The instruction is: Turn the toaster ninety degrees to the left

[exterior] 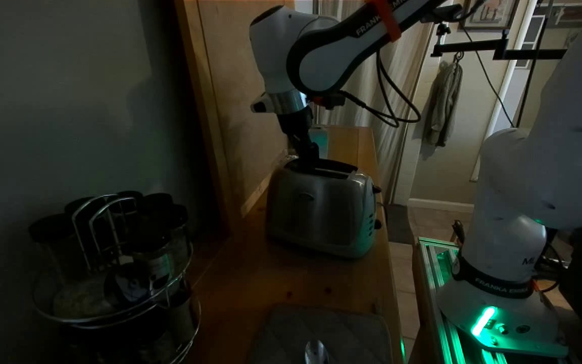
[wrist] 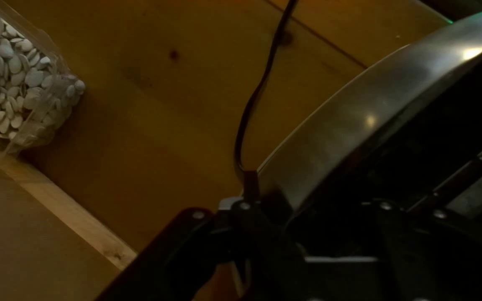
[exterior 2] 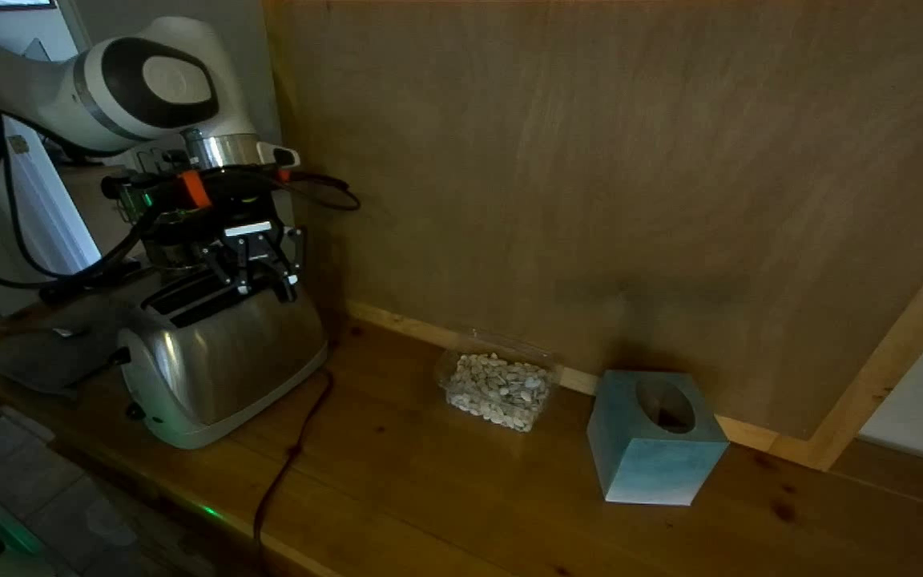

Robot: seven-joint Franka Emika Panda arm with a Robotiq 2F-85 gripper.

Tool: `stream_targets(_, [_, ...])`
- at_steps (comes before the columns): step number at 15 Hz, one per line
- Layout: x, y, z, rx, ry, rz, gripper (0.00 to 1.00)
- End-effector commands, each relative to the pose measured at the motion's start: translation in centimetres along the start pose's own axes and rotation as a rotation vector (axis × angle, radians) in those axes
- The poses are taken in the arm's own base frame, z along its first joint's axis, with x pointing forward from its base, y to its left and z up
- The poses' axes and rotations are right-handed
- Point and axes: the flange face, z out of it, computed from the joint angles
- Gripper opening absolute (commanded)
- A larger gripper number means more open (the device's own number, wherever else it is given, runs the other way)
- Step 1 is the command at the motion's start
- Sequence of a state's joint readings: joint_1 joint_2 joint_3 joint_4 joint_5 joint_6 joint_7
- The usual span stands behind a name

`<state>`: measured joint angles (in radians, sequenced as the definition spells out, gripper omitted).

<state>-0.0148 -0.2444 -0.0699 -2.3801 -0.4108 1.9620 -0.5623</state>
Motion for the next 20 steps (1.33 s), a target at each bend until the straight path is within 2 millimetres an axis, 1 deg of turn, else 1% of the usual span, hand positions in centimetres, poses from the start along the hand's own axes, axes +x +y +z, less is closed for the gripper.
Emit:
stream_targets(1, [-0.5,-1.0,-0.1,-0.032,-0.042,-0.122,0.23])
stream_targets(4, [-0.3,-1.5,-0.2,-0.035,-0.041,-0.159,0.23])
stream_targets(8, [-0.2,-1.6,-0.2,-0.033,-0.048,-0.171,0.23])
stream_targets(9, [-0.2,-1.6,-0.3,-0.034,-0.046,-0.163,0.73])
stream_targets(10, [-0.3,-1.5,-0.4,-0.025,-0.048,-0.149,0.76])
stream_targets(12, [-0.5,-1.6,-0.9,-0.02,-0.06,-0.148,0.88])
stream_targets(13, [-0.9,-1.6,-1.3,-0.025,-0.065,-0.133,0.96])
stream_targets(14, [-1.2,-1.6,-1.8,-0.028,-0.064,-0.122,0.99])
stream_targets(20, [-3.2,-1.4,-4.0,-0.047,-0.023,-0.027,1.0])
